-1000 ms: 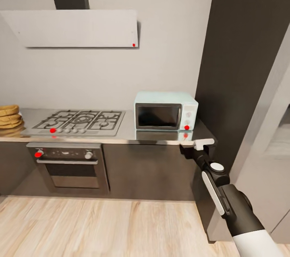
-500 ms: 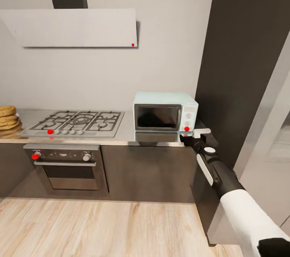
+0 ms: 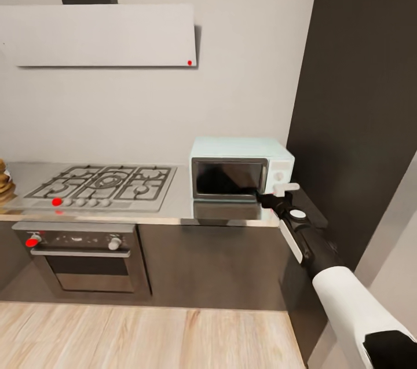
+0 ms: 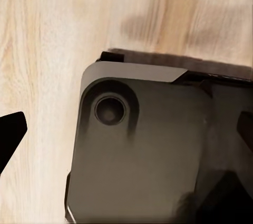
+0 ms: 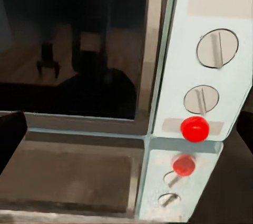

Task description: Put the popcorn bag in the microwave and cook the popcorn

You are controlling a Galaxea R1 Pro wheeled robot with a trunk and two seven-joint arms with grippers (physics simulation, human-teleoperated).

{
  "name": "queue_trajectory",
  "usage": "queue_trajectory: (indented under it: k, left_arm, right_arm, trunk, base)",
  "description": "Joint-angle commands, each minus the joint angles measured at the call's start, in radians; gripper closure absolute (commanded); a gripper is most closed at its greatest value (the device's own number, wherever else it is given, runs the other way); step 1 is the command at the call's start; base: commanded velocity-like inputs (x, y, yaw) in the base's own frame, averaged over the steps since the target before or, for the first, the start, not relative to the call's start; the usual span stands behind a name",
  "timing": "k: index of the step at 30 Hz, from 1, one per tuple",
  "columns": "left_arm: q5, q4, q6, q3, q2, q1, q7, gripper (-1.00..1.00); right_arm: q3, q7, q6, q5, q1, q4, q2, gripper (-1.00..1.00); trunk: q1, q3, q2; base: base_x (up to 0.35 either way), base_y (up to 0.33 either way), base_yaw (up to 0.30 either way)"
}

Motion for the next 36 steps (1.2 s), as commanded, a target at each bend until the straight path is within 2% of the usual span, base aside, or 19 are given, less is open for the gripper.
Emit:
queue_trajectory:
  k: [1,8,13,28,30,33,36]
  left_arm:
    - [0.004,0.001,-0.003,0.005,-0.001,0.001,0.001,-1.00]
    - [0.001,0.001,-0.008,0.005,-0.012,0.021,0.001,-1.00]
    - [0.002,0.001,-0.011,0.005,-0.016,0.043,0.001,-1.00]
    - [0.002,0.000,-0.011,0.005,-0.016,0.043,0.001,-1.00]
    - [0.002,0.001,-0.011,0.005,-0.016,0.043,0.001,-1.00]
    - [0.002,0.001,-0.011,0.006,-0.016,0.043,0.001,-1.00]
    - [0.003,0.000,-0.011,0.007,-0.016,0.043,0.001,-1.00]
  right_arm:
    - [0.002,-0.006,0.006,-0.011,0.001,-0.002,-0.001,-1.00]
    - [-0.002,-0.007,0.003,-0.014,0.005,-0.005,-0.003,-1.00]
    - [-0.002,-0.011,0.000,-0.015,0.006,-0.007,-0.003,-1.00]
    - [-0.008,-0.015,0.000,-0.017,0.005,0.002,-0.004,-1.00]
    - [-0.019,-0.016,0.000,-0.017,0.005,0.006,-0.003,-1.00]
    - [-0.069,-0.019,0.006,-0.017,0.005,0.012,-0.003,-1.00]
    - [-0.072,-0.018,0.010,-0.015,0.005,0.014,-0.003,-1.00]
  trunk:
    - [0.001,-0.001,-0.001]
    - [0.001,-0.001,-0.001]
    - [0.001,-0.001,-0.001]
    - [0.001,-0.001,-0.001]
    - [0.001,-0.001,-0.001]
    - [0.001,-0.001,-0.001]
    - [0.001,-0.001,-0.001]
  base:
    - [0.344,0.000,0.000]
    - [0.291,0.000,0.000]
    - [0.034,0.000,0.000]
    - [0.064,0.000,0.000]
    - [0.004,0.000,0.000]
    - [0.000,0.000,0.000]
    - [0.007,0.000,0.000]
